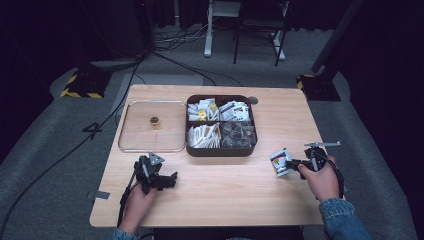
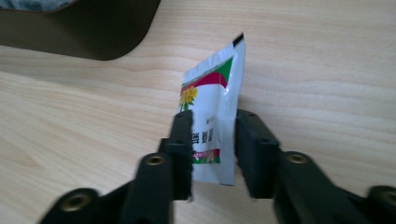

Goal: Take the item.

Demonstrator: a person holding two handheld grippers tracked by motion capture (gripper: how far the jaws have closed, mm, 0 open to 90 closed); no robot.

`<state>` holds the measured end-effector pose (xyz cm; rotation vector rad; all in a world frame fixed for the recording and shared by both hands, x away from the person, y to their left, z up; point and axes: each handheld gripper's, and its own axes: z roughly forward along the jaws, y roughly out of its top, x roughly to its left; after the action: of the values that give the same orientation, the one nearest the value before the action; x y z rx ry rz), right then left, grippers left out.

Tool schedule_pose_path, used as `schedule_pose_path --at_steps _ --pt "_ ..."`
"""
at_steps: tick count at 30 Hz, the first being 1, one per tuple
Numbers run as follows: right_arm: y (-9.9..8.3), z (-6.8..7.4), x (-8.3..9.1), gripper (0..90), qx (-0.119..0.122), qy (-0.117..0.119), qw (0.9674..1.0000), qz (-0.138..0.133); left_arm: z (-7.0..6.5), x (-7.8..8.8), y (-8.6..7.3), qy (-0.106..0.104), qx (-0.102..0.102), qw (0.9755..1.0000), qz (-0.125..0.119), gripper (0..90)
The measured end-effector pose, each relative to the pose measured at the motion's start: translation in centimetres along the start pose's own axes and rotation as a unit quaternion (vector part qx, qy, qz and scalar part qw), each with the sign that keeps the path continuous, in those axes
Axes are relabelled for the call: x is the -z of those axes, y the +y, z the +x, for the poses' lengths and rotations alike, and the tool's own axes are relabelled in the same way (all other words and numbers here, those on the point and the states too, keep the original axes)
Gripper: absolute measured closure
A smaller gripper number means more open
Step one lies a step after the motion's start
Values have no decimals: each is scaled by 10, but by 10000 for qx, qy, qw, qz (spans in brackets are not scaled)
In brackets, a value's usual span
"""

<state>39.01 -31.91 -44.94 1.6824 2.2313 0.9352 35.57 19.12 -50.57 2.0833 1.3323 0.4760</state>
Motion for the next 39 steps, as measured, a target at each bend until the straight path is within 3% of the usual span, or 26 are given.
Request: schedule_pose_path --at_steps 5,12,15,19,25,31,39 --pt "0 -2 -1 443 302 -302 9986 -314 0 0 0 -6 4 10000 -2 0" --pt "3 5 7 419 546 -345 9963 -558 0 0 0 -3 3 10000 0 0" --pt "4 12 14 420 620 -237 9956 -658 0 0 0 -1 7 10000 5 0" --pt "4 28 22 423 892 26 9927 -805 0 0 0 -4 6 10000 3 0" --pt "4 42 24 432 1089 182 9903 -844 0 0 0 -7 1 10000 5 0" --pt "3 65 23 434 1416 500 9838 -979 0 1 -1 -14 -13 10000 14 0" --pt "-4 88 18 435 1726 848 9767 -948 0 1 -1 -9 -16 10000 13 0"
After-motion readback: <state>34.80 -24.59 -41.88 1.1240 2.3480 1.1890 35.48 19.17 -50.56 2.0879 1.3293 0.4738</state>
